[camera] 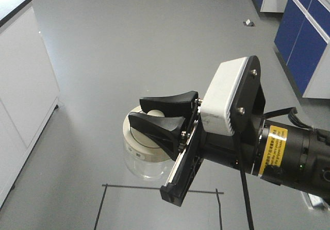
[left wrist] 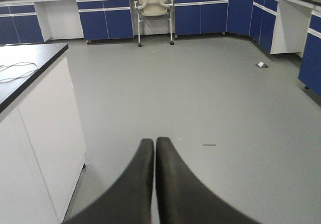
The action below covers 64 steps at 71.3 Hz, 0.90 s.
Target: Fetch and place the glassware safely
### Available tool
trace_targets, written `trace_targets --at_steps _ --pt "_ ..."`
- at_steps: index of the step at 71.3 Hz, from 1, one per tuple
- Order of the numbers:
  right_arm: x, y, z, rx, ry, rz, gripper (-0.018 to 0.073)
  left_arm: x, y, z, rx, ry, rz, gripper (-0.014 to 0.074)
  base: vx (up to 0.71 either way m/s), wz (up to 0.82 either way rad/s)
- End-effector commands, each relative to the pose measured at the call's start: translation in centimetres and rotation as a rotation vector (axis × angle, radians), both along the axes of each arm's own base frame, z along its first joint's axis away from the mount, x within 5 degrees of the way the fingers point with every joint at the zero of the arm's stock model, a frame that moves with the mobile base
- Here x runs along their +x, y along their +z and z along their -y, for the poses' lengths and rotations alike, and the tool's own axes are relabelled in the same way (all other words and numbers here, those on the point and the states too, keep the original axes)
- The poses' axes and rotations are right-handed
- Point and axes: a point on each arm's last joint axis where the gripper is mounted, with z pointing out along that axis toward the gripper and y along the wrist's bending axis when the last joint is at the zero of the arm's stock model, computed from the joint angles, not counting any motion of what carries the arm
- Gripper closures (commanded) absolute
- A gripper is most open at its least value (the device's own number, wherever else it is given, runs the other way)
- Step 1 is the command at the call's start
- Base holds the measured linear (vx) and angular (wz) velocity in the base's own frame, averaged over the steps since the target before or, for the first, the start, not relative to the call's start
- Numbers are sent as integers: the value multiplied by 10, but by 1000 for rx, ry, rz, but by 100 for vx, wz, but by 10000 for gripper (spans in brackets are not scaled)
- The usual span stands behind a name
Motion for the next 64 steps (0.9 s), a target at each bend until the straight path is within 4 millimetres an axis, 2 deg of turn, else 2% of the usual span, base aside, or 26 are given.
trace_targets --at_steps 1,64 --pt "-6 22 1 94 31 35 563 1 14 1 -21 -13 84 603 48 3" --pt "-5 21 1 87 23 33 563 1 14 1 -21 -13 83 603 46 -3"
